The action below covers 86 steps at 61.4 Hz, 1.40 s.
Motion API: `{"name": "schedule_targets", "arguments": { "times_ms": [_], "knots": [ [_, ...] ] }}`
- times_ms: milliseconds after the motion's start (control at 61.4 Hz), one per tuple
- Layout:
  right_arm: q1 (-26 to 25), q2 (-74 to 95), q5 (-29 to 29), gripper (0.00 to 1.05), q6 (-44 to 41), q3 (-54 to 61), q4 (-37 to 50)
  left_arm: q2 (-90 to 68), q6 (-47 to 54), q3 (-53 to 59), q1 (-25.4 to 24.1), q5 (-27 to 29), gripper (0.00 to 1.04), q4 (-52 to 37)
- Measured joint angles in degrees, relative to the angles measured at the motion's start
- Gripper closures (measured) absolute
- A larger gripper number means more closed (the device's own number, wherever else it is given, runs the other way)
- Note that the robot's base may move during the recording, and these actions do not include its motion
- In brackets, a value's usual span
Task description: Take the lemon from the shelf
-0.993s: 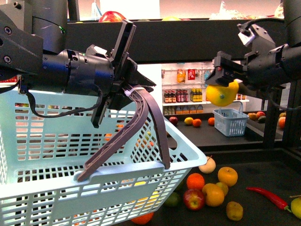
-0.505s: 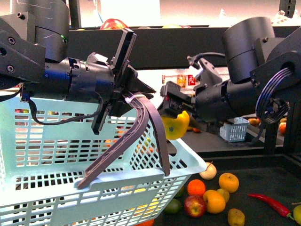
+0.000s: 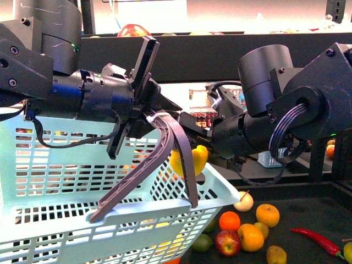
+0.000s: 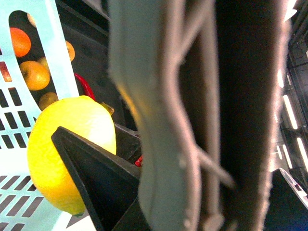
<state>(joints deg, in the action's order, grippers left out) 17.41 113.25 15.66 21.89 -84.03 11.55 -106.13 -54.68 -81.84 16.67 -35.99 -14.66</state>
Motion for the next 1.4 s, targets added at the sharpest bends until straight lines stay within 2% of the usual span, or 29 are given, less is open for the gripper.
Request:
{"name": "schedule_targets", "arguments": {
  "times_ms": [49,228,374,488,602,830,993,1205,1221,1302,1400],
  "knots": [
    [0.15,0.09,-0.02,0.31,-0.09,0.0,0.02,0.0,0.0,0.0,0.0,0.0,0.97,0.0],
    [-0.07,0.2,-0.72,0.06,-0.2,0.0,0.5,0.0,-0.04,0.0,-0.02,-0.02,0.97,0.0],
    [-1.38,0.15,-4.02,0.07,-2.82,-0.13,0.68,-0.04,-0.11,0.0,0.0,0.2,0.97,0.04],
    [-3.8,-1.62,-9.4,0.07,-8.61,0.35,1.92,-0.04,-0.24,0.0,0.0,0.02,0.97,0.04],
    [-6.73,-9.38,-14.36,0.07,-15.61,5.77,5.55,-0.04,-0.22,0.0,-0.02,0.09,0.97,0.04],
    [-10.27,-32.54,-19.39,0.07,-21.16,25.44,10.64,-0.04,-0.24,0.0,0.0,-0.04,0.97,0.04],
    [-10.01,-55.74,-22.43,0.07,-22.71,44.57,4.79,-0.04,-0.22,0.0,0.0,-0.02,0.97,0.04],
    [-9.68,-83.01,-23.41,0.42,-22.51,61.31,-7.48,-0.04,-0.31,0.0,-0.02,0.02,0.97,0.04],
    [-17.05,-98.49,-15.76,1.02,-22.38,73.4,-8.41,-0.07,-0.52,0.0,0.02,0.04,0.97,0.04],
    [-17.16,-100.24,-15.74,1.02,-22.25,74.44,-8.66,-0.07,-0.28,0.0,0.0,0.0,0.97,0.04],
    [-17.22,-105.39,-15.76,1.02,-22.18,76.04,-12.79,-0.07,-0.39,0.0,0.0,-0.07,0.97,0.04]
  ]
}}
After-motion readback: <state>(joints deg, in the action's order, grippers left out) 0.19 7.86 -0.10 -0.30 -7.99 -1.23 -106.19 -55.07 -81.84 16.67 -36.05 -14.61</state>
